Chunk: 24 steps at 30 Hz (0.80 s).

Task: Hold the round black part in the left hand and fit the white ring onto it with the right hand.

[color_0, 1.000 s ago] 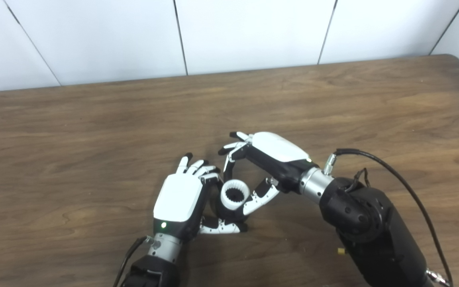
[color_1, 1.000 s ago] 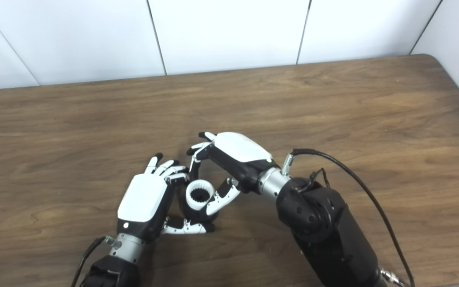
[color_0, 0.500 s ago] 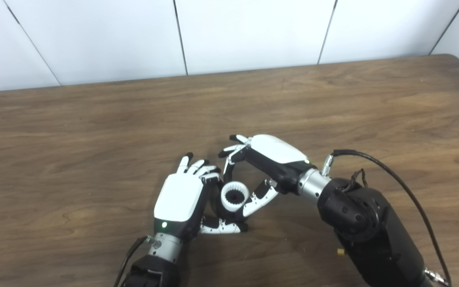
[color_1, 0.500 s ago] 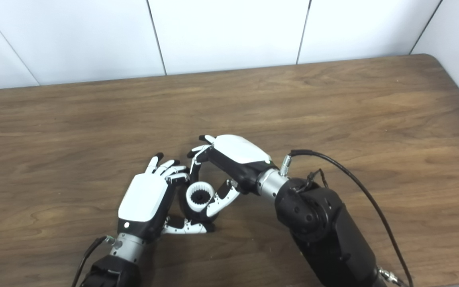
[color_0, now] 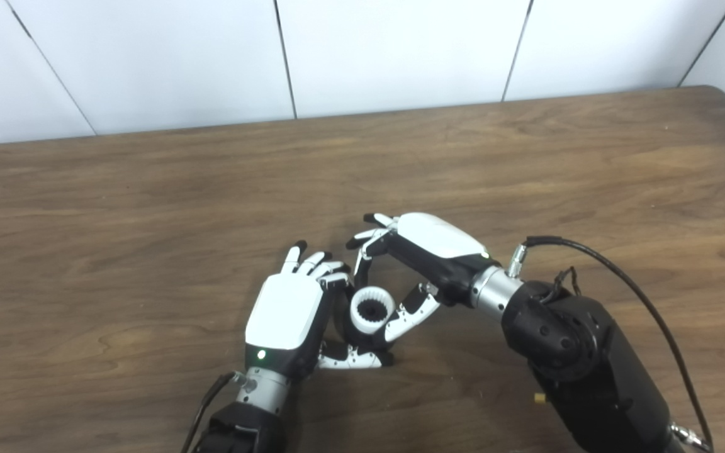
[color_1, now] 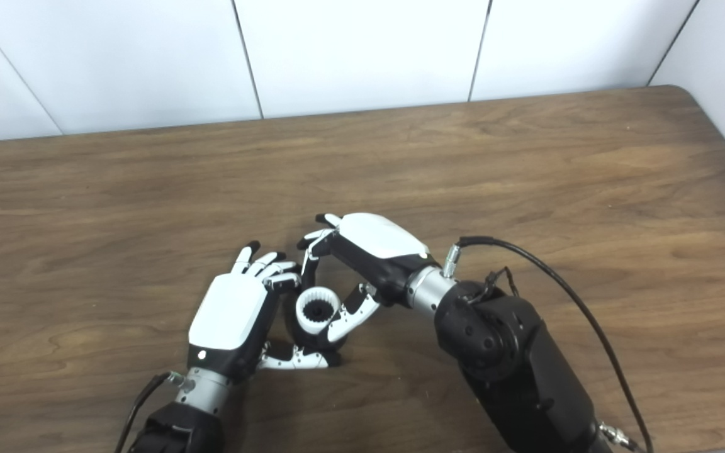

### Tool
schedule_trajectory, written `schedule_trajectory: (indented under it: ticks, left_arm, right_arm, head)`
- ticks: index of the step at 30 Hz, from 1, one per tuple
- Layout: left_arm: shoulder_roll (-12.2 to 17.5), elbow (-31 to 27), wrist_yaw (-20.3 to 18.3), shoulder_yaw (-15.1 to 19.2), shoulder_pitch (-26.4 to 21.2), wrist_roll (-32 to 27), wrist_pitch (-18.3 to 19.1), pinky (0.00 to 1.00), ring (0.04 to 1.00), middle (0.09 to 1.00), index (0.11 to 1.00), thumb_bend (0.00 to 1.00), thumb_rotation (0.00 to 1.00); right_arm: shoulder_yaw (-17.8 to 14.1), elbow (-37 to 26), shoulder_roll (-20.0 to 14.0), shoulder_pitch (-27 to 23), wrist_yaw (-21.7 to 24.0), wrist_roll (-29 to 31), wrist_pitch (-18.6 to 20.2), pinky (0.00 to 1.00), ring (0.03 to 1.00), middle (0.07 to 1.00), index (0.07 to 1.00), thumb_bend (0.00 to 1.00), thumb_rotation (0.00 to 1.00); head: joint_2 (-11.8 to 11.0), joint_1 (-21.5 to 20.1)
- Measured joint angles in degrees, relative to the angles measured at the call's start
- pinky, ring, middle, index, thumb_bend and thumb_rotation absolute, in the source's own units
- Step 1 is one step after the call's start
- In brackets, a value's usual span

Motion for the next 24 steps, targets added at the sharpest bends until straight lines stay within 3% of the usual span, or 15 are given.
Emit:
schedule_trajectory:
  ticks: [24]
  left_arm:
    - [-0.2,0.1,-0.1,-0.3,-0.2,0.3,0.1,1.0,0.874,0.773,0.484,0.52,0.06]
  right_arm:
    - [0.1,1.4,-0.1,1.3,-2.1,0.8,-0.5,1.0,0.982,0.844,0.486,0.52,0.13]
  head:
    - [-0.2,0.1]
